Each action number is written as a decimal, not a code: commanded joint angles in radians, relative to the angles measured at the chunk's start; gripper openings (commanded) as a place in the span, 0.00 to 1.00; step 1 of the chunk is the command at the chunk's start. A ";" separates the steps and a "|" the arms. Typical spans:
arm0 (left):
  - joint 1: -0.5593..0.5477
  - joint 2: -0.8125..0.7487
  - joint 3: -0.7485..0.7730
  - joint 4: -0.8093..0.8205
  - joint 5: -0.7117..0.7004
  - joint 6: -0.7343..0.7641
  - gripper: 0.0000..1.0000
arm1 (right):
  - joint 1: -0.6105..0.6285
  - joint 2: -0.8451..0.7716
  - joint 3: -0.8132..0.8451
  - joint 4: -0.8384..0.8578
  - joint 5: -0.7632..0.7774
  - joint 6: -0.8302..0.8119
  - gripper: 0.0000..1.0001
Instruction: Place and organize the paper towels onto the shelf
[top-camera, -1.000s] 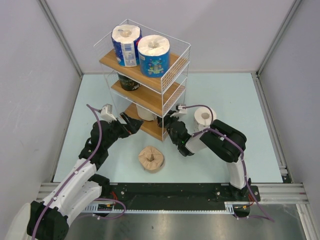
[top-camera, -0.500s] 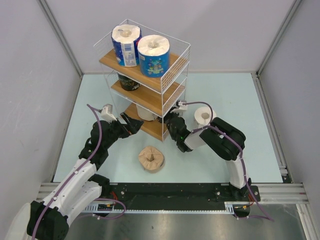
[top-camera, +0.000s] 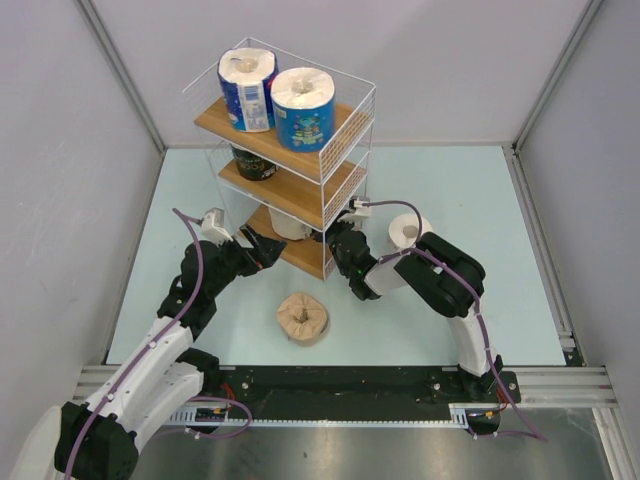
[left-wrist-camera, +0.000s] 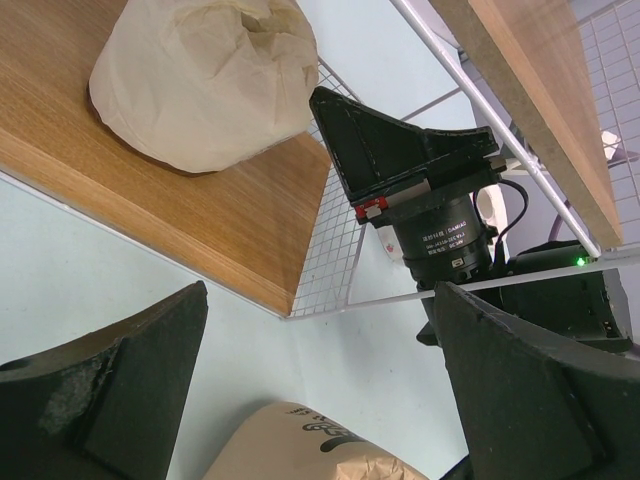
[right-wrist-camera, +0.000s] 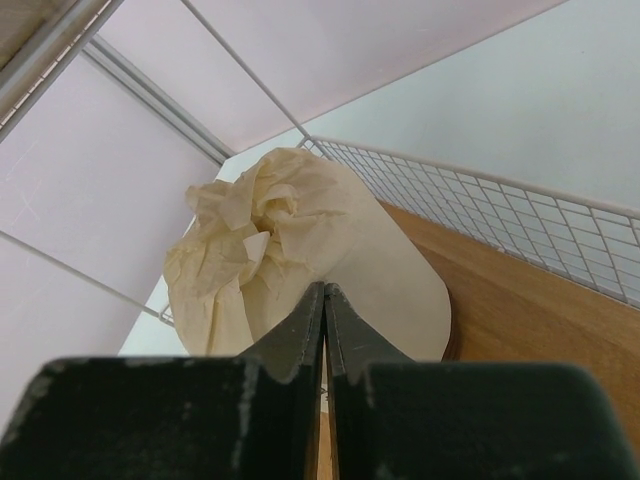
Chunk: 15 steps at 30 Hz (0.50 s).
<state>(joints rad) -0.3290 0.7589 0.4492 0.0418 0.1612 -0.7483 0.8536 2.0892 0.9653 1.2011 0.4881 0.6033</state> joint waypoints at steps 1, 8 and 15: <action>0.008 -0.004 0.011 0.015 0.012 0.010 1.00 | 0.009 0.014 0.016 -0.035 -0.068 -0.016 0.06; 0.008 -0.012 0.005 0.012 0.012 0.001 1.00 | -0.007 0.006 -0.004 -0.028 -0.077 0.049 0.06; 0.010 -0.018 0.005 0.006 0.012 0.000 1.00 | -0.010 0.016 -0.008 -0.006 -0.092 0.122 0.06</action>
<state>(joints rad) -0.3279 0.7586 0.4492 0.0414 0.1612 -0.7509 0.8463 2.0911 0.9623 1.1782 0.4259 0.6792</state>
